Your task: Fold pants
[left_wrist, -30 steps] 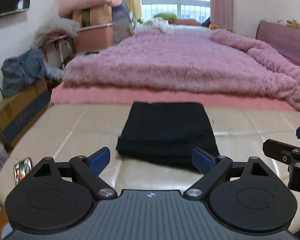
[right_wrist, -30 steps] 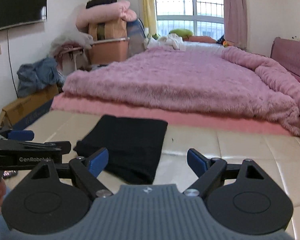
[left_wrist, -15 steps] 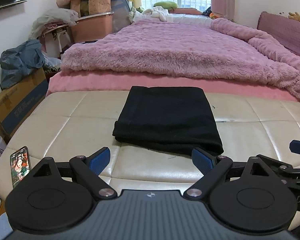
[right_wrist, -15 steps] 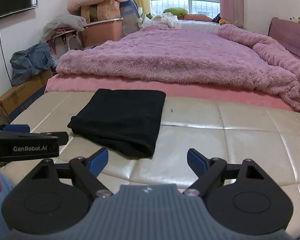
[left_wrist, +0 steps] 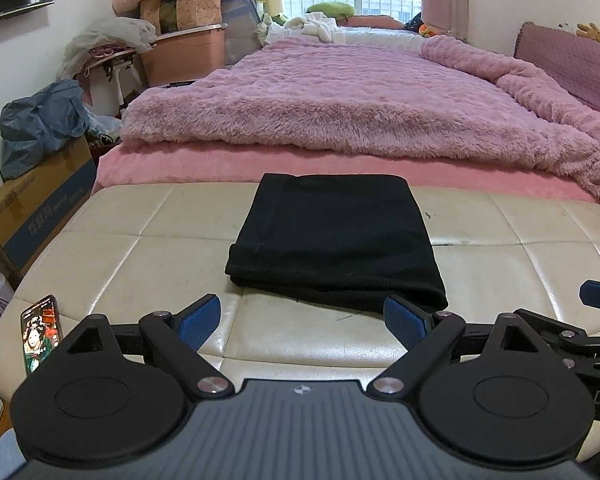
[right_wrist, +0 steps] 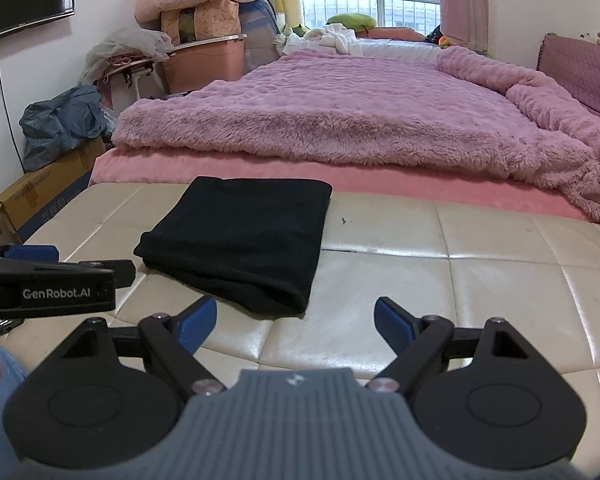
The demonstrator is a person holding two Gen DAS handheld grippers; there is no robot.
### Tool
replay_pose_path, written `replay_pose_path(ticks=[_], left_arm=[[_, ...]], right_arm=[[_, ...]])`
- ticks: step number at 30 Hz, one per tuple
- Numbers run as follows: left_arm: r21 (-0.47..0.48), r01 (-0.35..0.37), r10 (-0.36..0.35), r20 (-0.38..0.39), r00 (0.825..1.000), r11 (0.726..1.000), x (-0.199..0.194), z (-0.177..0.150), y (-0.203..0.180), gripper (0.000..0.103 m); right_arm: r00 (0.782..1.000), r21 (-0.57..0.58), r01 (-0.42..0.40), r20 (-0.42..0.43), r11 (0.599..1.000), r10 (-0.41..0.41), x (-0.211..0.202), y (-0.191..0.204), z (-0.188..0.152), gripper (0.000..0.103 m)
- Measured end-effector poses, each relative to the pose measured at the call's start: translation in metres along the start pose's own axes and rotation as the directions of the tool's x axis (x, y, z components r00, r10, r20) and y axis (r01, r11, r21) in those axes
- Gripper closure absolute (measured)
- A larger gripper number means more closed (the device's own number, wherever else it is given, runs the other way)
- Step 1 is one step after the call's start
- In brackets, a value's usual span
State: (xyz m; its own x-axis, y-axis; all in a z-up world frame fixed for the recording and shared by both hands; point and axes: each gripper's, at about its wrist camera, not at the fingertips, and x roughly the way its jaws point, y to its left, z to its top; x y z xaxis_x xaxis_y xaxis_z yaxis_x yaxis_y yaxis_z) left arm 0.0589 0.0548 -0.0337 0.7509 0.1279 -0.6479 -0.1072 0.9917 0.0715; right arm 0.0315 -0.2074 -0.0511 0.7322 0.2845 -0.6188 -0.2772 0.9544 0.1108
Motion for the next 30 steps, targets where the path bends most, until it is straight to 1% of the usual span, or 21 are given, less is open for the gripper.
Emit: replay_pose_path(ticks=[13,30], left_arm=[[0.008,0.003,-0.003,0.002,1.000,1.000,-0.0003,0.0017,0.0006,0.000],[0.018,-0.001,0.001,0.021,1.000,1.000,-0.0059,0.0019,-0.0007,0.000]], right_arm=[[1.000,-0.004,-0.012,0.007,1.000,0.012,-0.0025,-0.0009,0.0007,0.021],[1.000,0.001,-0.006,0.016,1.000,0.006,-0.0057,0.0011,-0.0008,0.021]])
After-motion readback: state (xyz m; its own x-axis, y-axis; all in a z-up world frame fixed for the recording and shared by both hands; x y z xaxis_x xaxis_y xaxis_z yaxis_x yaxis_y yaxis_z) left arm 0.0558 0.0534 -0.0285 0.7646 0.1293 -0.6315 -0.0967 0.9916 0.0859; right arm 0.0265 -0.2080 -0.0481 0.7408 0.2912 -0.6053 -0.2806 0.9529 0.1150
